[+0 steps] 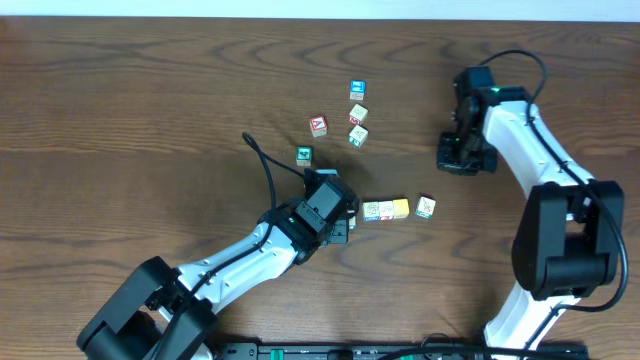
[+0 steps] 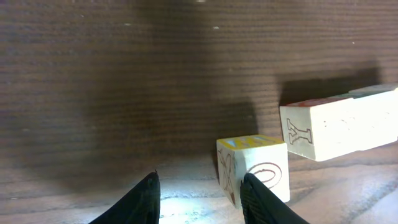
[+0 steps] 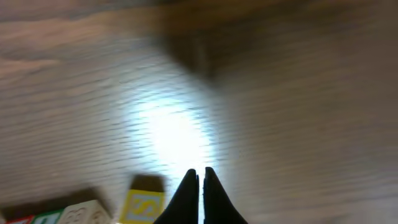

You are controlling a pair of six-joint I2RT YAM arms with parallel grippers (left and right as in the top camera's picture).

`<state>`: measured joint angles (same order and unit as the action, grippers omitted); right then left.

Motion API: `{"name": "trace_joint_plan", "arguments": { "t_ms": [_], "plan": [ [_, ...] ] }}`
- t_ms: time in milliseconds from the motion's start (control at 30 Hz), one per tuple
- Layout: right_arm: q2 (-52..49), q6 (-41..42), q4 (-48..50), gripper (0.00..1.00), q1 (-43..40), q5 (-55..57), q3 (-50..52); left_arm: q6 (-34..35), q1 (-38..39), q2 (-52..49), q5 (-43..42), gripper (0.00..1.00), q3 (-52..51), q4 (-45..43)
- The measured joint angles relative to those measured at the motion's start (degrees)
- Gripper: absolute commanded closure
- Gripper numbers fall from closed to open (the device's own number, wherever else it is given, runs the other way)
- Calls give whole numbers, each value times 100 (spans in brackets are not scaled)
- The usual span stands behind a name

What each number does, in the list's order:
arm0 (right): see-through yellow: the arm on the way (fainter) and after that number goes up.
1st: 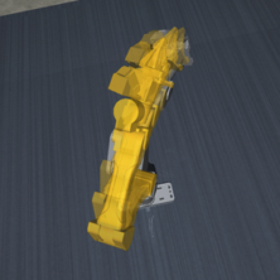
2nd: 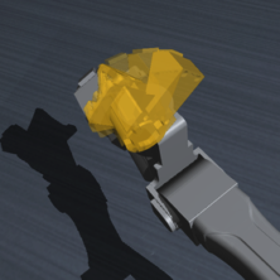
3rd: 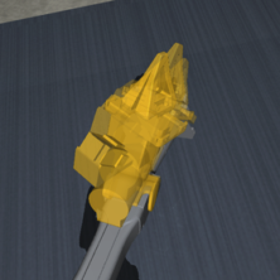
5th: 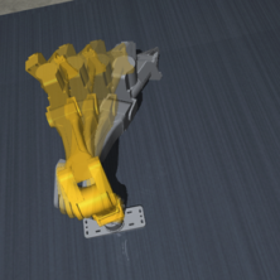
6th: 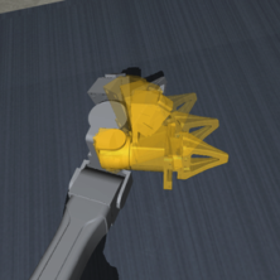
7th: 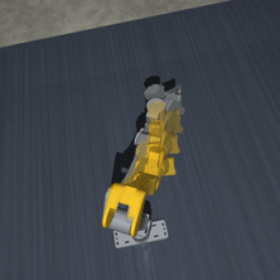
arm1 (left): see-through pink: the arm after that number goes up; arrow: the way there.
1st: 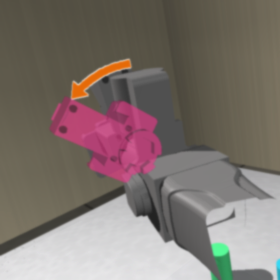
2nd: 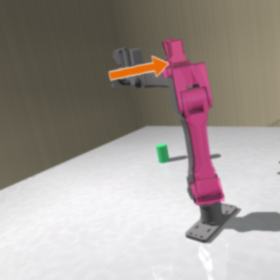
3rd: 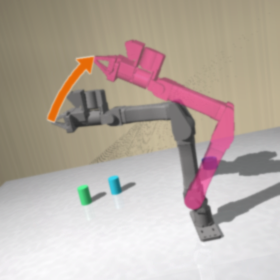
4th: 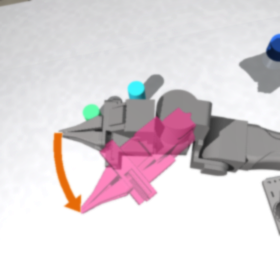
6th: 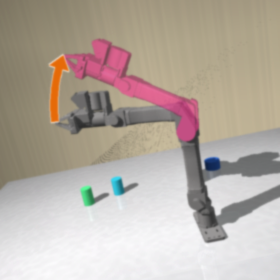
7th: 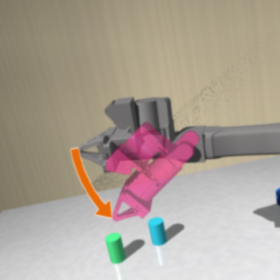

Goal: Lift 5 blocks

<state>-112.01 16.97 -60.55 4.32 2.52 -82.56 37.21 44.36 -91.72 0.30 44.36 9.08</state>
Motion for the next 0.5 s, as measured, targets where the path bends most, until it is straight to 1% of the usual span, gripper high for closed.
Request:
{"name": "trace_joint_plan", "arguments": {
  "t_ms": [200,500],
  "plan": [
    [44,39,-286,99,-267,4,0,-15,-2,0,-42,58,0,-42],
    [48,42,-334,99,-269,-9,0,-20,-4,0,-385,58,0,-310]
  ]
}}
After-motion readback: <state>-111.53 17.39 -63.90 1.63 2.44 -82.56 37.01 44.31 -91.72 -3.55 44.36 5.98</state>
